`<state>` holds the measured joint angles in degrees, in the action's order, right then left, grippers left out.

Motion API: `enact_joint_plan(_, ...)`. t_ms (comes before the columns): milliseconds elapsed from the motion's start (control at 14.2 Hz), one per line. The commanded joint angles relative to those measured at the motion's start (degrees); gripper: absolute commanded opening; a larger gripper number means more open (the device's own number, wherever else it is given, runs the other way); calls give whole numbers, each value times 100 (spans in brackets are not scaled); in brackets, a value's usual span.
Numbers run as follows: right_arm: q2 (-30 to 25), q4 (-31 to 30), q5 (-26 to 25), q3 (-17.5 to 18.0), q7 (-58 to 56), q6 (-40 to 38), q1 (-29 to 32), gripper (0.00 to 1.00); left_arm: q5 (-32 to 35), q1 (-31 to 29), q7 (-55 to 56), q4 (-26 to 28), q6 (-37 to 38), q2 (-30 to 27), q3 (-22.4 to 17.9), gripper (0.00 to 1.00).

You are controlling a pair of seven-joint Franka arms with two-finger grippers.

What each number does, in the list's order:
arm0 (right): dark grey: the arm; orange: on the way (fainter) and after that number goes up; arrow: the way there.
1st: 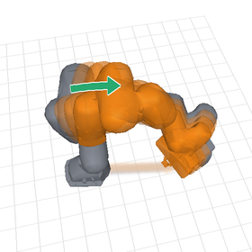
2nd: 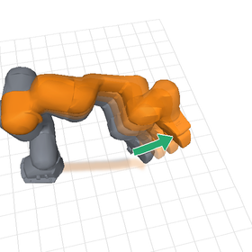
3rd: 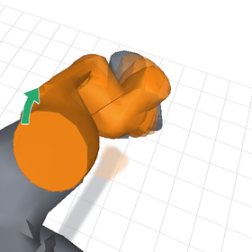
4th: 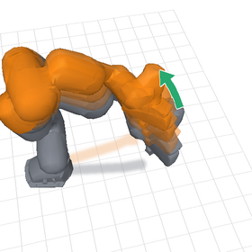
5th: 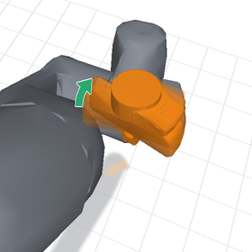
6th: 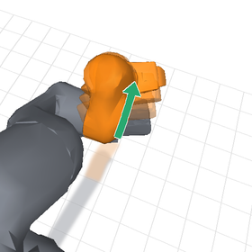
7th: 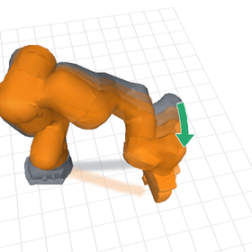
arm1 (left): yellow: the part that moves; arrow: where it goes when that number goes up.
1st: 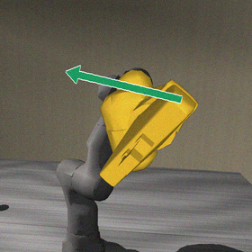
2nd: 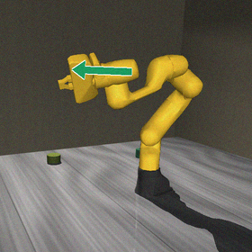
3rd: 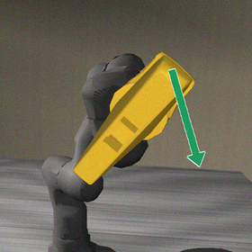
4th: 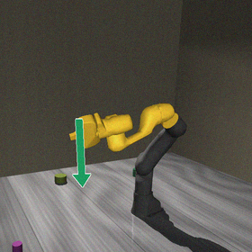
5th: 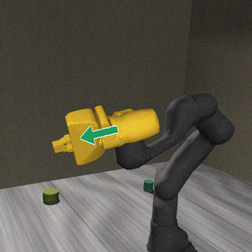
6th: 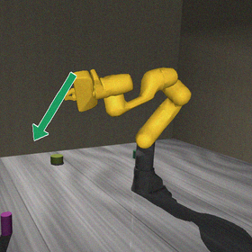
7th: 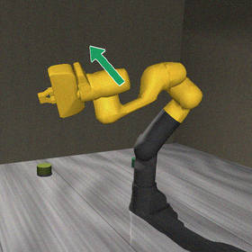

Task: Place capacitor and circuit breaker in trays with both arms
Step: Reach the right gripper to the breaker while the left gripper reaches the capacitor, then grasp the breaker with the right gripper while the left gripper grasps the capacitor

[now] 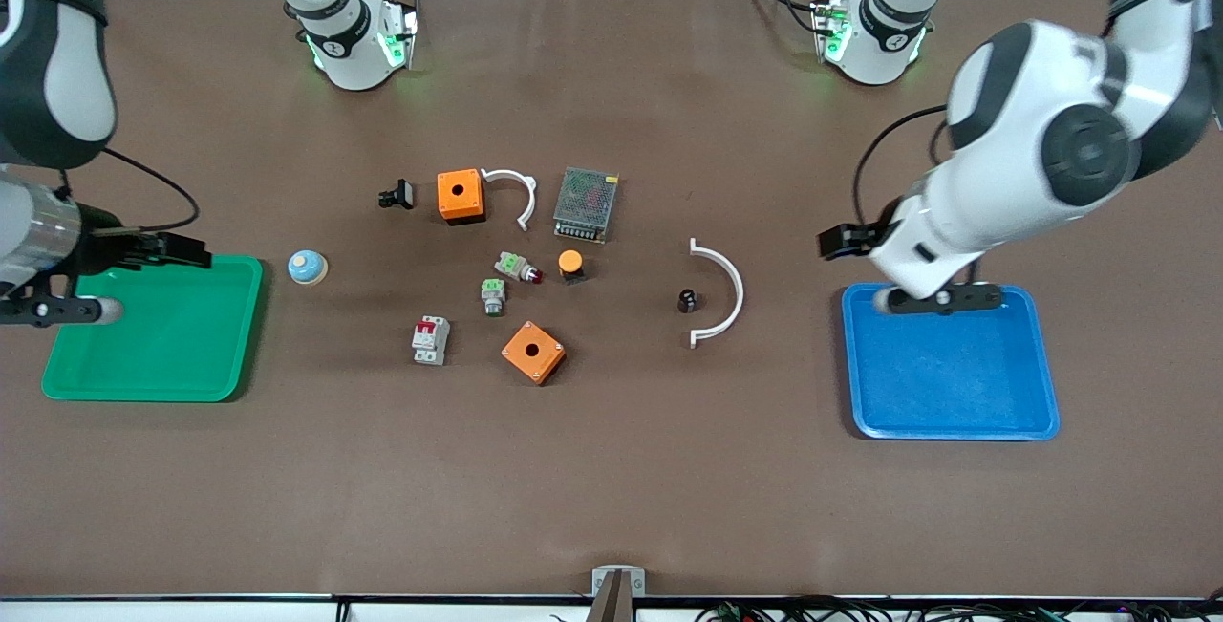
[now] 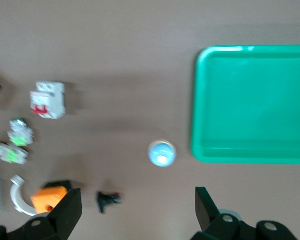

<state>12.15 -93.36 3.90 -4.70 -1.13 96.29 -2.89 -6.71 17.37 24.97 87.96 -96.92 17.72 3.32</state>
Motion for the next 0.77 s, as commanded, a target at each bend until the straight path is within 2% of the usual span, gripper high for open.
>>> enact_joint_plan(0, -82, -603, 312, -13, 455, 722, -456, 100, 21, 345, 761, -104, -300, 388, -51, 100)
enact_joint_plan(351, 374, -1034, 322, -13, 1665, 1944, -1379, 100, 169, 802, 1395, -95, -1082, 1109, -51, 100)
enact_joint_plan(702, 928, -1316, 313, -22, 1818, 3061, -1793, 100, 319, 1216, 1624, 27, -1883, 1470, -59, 100)
